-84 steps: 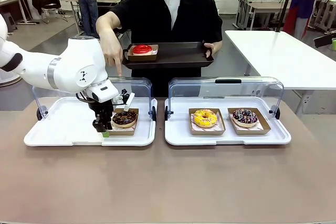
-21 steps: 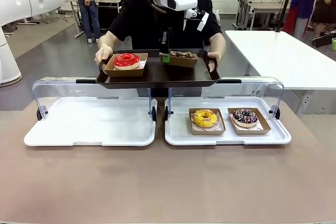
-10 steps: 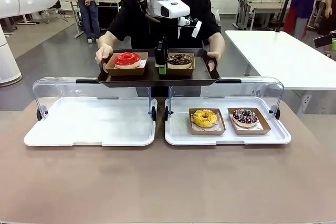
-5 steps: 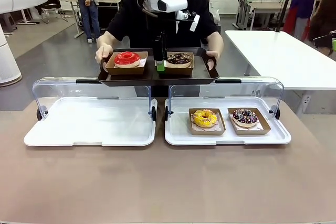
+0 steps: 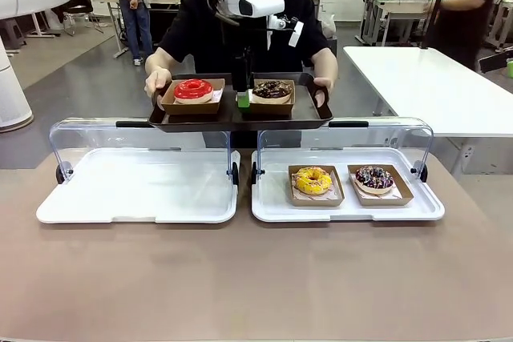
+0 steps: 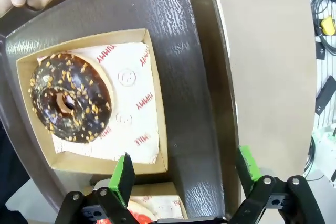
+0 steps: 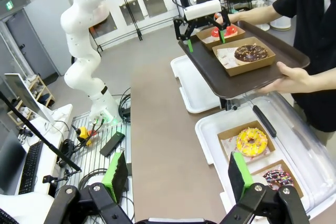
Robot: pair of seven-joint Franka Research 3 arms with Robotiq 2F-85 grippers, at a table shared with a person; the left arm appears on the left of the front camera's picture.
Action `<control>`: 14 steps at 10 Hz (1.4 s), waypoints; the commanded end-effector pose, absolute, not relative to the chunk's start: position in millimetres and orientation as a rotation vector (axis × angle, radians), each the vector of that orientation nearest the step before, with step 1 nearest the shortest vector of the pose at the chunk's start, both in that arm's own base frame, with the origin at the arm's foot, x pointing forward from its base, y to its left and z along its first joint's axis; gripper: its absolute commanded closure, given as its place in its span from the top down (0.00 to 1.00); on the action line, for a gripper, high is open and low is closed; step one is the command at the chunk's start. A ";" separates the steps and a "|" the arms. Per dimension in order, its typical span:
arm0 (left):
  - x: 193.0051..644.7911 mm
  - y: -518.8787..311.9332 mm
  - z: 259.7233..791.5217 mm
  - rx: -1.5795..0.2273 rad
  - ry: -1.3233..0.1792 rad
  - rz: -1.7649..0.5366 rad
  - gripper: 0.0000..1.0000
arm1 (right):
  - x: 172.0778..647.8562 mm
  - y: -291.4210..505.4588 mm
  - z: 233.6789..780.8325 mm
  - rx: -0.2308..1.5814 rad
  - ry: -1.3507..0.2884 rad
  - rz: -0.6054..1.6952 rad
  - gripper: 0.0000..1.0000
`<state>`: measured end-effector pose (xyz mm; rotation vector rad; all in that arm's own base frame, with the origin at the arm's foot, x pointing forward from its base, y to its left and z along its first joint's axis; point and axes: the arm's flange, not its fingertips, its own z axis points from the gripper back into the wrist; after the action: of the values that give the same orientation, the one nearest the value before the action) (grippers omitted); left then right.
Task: Provide the desired donut to the person.
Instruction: Place the picked Paper togo box onto the Handle tray extended by the person.
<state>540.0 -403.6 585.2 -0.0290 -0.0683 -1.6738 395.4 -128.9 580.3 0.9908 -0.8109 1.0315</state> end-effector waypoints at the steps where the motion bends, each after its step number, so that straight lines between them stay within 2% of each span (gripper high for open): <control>1: 520.6 -367.0 605.7 -0.085 -0.028 -1.655 1.00 | 395.2 -128.4 581.7 1.000 -0.826 1.033 1.00; 4: 462.0 -285.1 638.2 -0.107 -0.066 -1.695 1.00 | 395.2 -128.4 581.7 1.000 -0.826 1.033 1.00; 6: 440.4 -207.6 648.8 -0.103 -0.161 -1.671 1.00 | 395.2 -128.4 581.7 1.000 -0.826 1.033 1.00; 10: 435.7 -106.3 625.8 -0.144 -0.271 -1.564 1.00 | 395.2 -128.4 581.7 1.000 -0.826 1.033 1.00; 14: 434.1 -91.9 607.1 -0.167 -0.267 -1.609 1.00 | 395.2 -128.4 581.7 1.000 -0.826 1.033 1.00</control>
<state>434.3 -89.6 608.9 -0.1446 -0.2361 -1.5635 395.3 -129.2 580.1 0.9908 -0.8110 1.0305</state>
